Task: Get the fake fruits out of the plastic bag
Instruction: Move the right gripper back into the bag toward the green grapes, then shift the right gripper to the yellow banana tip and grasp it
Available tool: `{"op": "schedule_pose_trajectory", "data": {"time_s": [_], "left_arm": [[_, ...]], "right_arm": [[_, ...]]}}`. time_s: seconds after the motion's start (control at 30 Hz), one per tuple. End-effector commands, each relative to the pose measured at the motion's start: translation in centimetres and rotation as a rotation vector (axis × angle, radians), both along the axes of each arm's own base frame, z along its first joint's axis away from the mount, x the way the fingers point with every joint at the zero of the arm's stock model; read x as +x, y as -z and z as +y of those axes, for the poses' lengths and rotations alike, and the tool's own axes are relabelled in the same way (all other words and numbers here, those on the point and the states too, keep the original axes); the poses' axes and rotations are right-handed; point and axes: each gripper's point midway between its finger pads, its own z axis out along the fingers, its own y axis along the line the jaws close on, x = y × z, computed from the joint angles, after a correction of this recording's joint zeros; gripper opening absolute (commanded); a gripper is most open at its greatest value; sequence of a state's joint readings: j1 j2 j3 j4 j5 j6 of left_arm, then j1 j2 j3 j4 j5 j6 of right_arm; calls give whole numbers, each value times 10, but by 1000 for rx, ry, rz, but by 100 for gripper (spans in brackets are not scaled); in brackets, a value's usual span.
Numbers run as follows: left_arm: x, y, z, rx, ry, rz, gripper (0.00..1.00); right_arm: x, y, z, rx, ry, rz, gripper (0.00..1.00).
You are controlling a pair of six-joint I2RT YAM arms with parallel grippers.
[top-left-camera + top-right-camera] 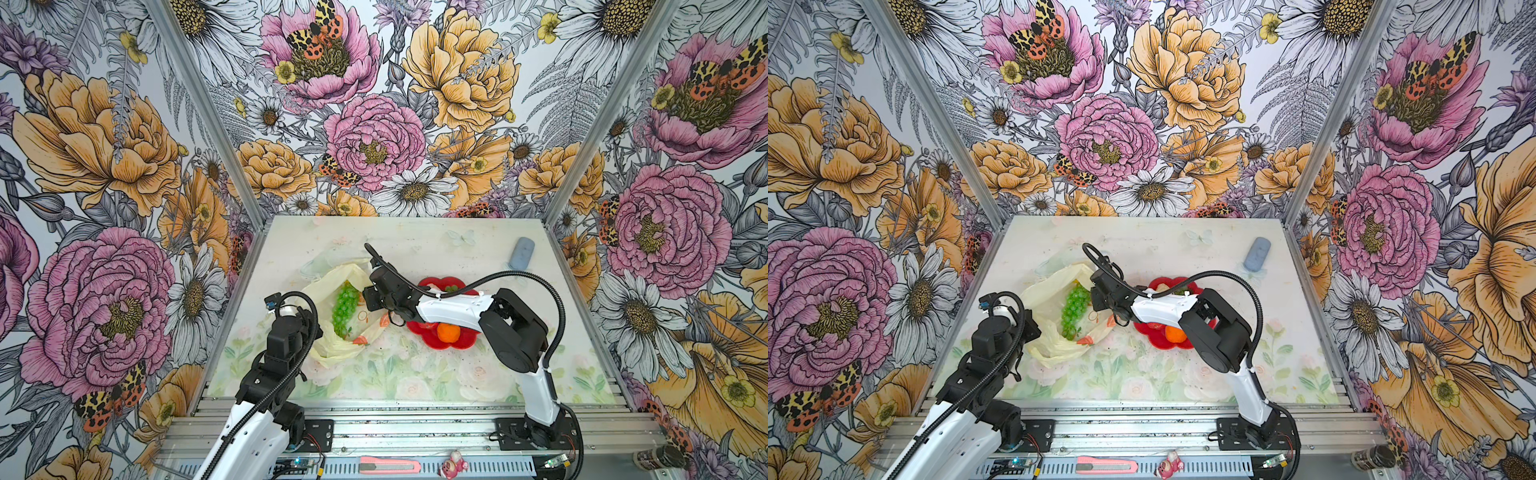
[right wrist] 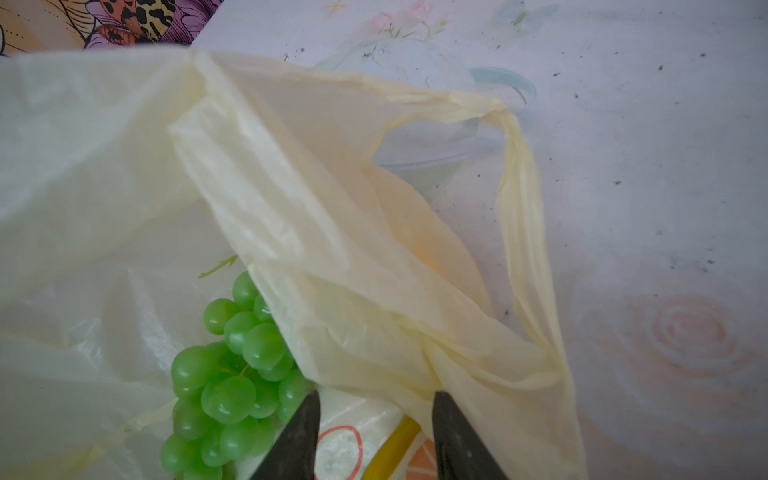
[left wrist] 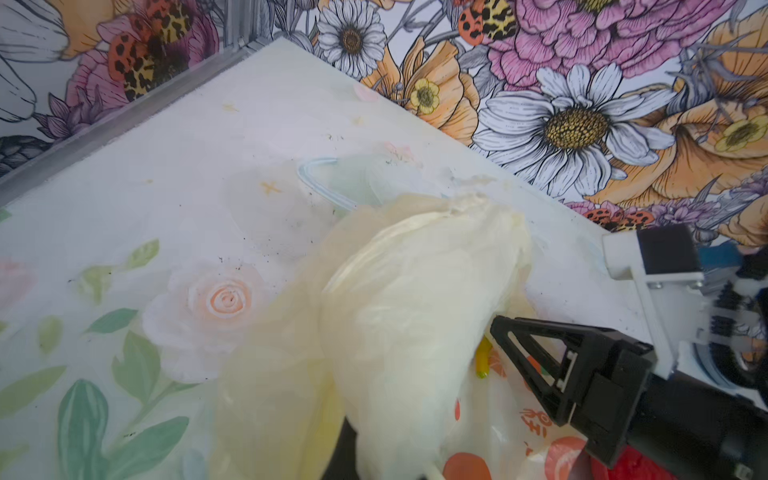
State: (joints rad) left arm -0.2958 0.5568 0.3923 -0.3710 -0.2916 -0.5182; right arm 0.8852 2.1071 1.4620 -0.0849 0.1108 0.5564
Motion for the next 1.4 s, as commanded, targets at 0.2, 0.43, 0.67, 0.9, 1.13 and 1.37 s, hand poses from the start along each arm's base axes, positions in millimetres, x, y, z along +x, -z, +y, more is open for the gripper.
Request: {"op": "schedule_pose_trajectory", "data": {"time_s": [0.2,0.43,0.67,0.9,1.13,1.37], "left_arm": [[18,39,-38,21,184,156,0],[17,36,-37,24,178,135,0],[16,35,-36,25,168,122,0],[14,32,-35,24,167,104,0],[13,31,-35,23,166,95,0],[13,30,-36,25,171,91,0]], "right_arm": [[-10,12,10,-59,-33,-2,45],[-36,-10,8,-74,-22,-47,45],[-52,13,11,-47,29,39,43],[-34,37,6,-68,117,54,41],[-19,45,3,-92,166,35,41],[0,52,1,-104,197,19,41]]}}
